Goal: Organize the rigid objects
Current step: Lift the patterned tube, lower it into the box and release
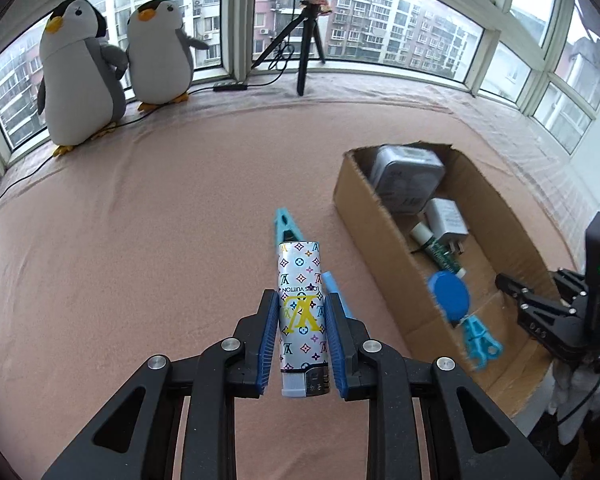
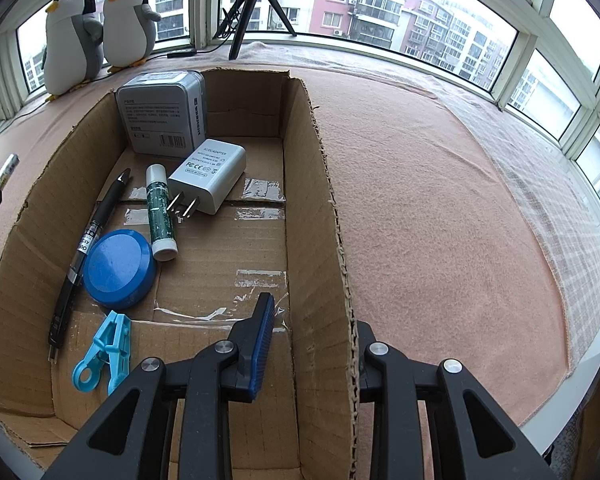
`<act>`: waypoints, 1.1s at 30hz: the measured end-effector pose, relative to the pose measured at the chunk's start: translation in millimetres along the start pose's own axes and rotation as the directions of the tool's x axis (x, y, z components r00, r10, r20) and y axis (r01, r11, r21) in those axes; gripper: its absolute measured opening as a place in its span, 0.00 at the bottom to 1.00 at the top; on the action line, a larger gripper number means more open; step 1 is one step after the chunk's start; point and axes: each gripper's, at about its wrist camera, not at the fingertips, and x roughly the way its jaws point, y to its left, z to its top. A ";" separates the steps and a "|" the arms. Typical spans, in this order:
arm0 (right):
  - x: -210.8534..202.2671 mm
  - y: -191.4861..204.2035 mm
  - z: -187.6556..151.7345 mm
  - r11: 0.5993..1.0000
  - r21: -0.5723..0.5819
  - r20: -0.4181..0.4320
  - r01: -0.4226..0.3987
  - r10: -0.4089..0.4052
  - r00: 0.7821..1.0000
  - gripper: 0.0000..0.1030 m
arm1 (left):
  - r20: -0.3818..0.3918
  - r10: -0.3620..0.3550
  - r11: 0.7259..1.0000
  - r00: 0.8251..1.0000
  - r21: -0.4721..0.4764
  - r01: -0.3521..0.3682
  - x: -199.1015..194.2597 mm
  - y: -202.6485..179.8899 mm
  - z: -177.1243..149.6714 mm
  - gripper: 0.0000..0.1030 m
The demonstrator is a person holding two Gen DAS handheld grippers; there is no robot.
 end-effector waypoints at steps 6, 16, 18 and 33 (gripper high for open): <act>0.0 -0.1 -0.2 1.000 0.000 0.001 0.000 0.000 1.000 0.25 | 0.011 -0.093 0.994 0.996 0.057 0.093 -5.7 -48.2 11.5 0.25; -0.1 -0.1 -0.6 1.000 0.000 0.001 -0.001 0.001 1.000 0.25 | -0.028 -0.175 0.978 0.984 0.114 0.177 14.8 -110.8 5.2 0.25; 0.0 -0.2 -0.7 1.000 0.001 0.001 -0.001 0.001 1.000 0.25 | -0.042 -0.180 0.976 0.983 0.116 0.184 21.1 -118.5 2.4 0.25; -0.4 0.0 -0.2 1.000 0.001 0.002 0.000 0.000 1.000 0.25 | -0.077 -0.171 0.978 0.982 0.111 0.179 39.5 -126.1 -0.4 0.39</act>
